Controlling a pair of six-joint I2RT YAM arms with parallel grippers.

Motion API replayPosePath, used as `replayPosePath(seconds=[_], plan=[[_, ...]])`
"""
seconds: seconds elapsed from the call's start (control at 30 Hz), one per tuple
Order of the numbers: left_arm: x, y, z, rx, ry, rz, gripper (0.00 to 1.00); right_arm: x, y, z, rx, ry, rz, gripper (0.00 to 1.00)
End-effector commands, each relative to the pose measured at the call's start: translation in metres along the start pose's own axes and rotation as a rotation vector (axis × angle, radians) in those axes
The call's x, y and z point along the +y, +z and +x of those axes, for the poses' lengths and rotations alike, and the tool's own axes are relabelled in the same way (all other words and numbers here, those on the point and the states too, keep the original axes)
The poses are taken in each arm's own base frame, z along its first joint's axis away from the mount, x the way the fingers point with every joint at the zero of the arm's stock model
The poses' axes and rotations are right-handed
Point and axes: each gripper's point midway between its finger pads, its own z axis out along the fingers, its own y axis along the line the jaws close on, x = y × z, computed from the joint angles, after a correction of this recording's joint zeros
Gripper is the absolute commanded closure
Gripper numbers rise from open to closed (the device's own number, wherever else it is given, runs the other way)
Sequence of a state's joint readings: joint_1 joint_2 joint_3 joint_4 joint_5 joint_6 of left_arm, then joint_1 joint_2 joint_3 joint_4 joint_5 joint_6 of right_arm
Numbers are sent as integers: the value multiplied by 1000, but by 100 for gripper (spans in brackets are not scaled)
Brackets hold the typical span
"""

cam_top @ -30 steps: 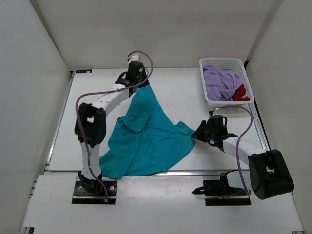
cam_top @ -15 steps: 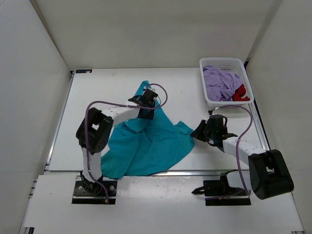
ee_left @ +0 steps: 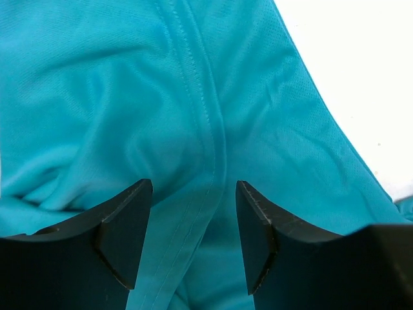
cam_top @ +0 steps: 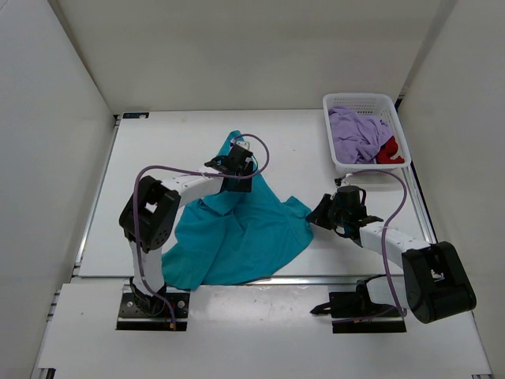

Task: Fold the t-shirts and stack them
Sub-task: Flatten out the tshirt

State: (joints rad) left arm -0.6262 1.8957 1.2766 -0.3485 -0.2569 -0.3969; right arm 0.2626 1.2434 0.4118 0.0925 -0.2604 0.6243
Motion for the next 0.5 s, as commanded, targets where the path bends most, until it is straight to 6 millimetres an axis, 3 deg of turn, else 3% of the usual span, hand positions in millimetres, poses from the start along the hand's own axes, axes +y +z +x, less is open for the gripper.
replayPosePath(seconds=[0.0, 0.13, 0.2, 0.27, 0.33, 0.47], plan=[[-14, 1, -12, -25, 35, 17, 35, 11, 2, -10, -33, -32, -40, 100], [-16, 9, -8, 3, 64, 7, 42, 12, 1, -14, -45, -20, -45, 100], [-13, 11, -9, 4, 53, 2, 54, 13, 1, -15, -46, -30, -49, 100], [-8, 13, -11, 1, 40, -17, 77, 12, 1, -17, -48, -26, -45, 100], [-1, 11, -17, -13, 15, -25, 89, 16, 1, -18, -49, -24, -54, 100], [1, -11, -43, -89, -32, 6, 98, 24, 1, -34, -71, -15, -59, 100]])
